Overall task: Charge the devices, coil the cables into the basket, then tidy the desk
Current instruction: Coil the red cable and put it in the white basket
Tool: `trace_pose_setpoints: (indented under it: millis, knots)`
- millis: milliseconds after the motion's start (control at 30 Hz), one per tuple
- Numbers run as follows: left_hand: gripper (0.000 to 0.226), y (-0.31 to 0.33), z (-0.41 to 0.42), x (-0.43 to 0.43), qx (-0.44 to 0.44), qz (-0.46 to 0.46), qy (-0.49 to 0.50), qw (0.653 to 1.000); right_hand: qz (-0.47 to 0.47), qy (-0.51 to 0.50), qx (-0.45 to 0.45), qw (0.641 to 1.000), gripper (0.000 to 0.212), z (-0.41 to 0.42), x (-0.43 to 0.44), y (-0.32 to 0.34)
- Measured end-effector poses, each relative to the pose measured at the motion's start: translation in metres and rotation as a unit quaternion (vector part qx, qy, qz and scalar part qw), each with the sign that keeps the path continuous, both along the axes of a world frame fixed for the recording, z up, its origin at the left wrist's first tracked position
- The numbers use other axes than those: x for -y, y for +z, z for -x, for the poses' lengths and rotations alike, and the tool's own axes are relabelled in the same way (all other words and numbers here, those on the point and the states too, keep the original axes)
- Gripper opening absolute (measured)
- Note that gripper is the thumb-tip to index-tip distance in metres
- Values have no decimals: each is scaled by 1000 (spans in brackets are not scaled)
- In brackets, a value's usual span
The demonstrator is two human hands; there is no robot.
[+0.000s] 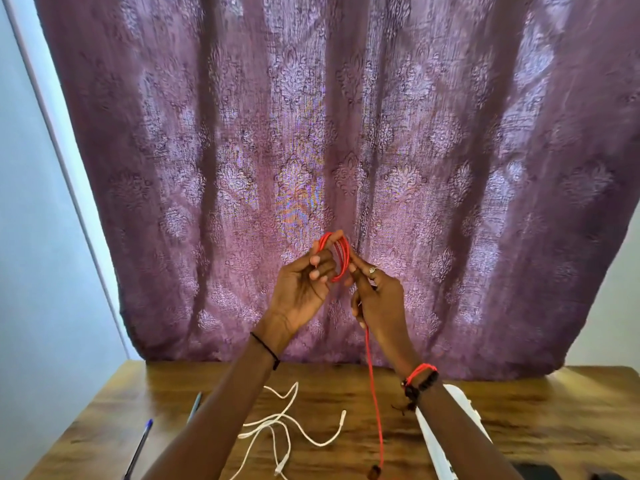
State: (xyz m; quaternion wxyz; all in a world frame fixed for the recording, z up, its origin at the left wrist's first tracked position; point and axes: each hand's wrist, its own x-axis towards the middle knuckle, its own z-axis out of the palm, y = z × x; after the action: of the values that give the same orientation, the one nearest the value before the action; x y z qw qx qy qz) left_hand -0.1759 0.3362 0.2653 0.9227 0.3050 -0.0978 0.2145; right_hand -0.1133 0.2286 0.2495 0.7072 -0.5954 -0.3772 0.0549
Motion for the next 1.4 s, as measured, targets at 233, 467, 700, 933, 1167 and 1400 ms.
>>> trace_pose_setpoints:
  millis: [233,467,700,933,1167,1400]
  knots:
    - [36,17,-5,-2,4,-24,66,998,66,-10,44,997,38,9,2,-4]
    - [24,33,-14,3,-71,-240,191,949,154,-32,128,979,27,12,6,11]
    - [25,31,-15,12,-108,-534,358,759,232,-106,207,945,17,9,14,28]
    - [31,24,-13,-6,-82,-690,401,597,264,-120,207,934,23,-3,19,33]
    - [14,24,6,-21,-109,-696,328,629,254,-88,235,934,12,-21,27,45]
    - [20,22,18,-24,-164,-635,184,733,157,-46,223,961,12,-29,27,56]
